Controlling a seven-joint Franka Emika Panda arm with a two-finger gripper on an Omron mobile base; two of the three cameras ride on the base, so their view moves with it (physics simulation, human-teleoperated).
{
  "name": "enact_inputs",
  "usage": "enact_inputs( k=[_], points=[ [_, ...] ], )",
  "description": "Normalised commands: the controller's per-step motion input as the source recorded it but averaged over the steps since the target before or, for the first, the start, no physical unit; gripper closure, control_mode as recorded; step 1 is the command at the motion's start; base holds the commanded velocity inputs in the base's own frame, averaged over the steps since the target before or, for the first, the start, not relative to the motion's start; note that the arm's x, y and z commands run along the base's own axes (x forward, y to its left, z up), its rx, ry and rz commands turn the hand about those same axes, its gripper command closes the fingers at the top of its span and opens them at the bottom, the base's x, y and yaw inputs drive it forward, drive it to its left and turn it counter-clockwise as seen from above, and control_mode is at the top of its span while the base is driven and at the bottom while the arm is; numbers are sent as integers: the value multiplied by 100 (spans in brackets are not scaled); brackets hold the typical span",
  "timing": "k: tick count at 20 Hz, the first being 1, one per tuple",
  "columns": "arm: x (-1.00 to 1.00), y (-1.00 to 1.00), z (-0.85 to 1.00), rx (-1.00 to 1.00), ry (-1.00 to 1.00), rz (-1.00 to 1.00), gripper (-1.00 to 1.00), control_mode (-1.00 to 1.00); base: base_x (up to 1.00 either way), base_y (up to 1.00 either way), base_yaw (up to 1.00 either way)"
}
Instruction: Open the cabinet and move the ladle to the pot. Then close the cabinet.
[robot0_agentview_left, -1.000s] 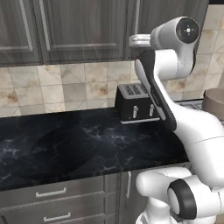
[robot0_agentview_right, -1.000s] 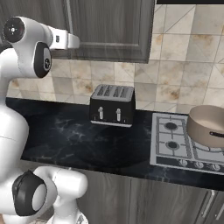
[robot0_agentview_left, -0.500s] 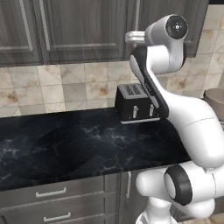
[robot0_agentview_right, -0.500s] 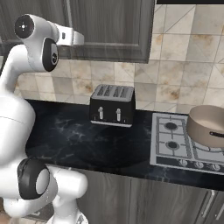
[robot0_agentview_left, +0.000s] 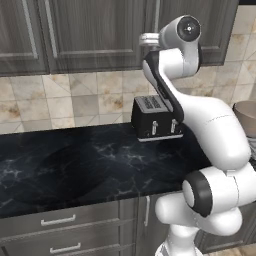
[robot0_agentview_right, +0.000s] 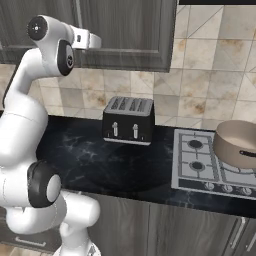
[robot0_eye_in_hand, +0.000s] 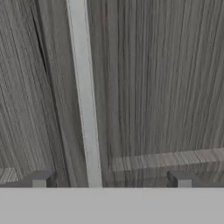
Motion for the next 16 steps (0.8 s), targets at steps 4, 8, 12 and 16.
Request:
enact_inputs(
  k=[4,8,12,16],
  points=[
    [41,0,0,0,0,-3,-100,-100,0,0,0],
    [41,0,0,0,0,-3,-100,-100,0,0,0],
    [43,0,0,0,0,-4,-100,-100,0,0,0],
    [40,0,0,0,0,-3,-100,-100,0,0,0]
  ],
)
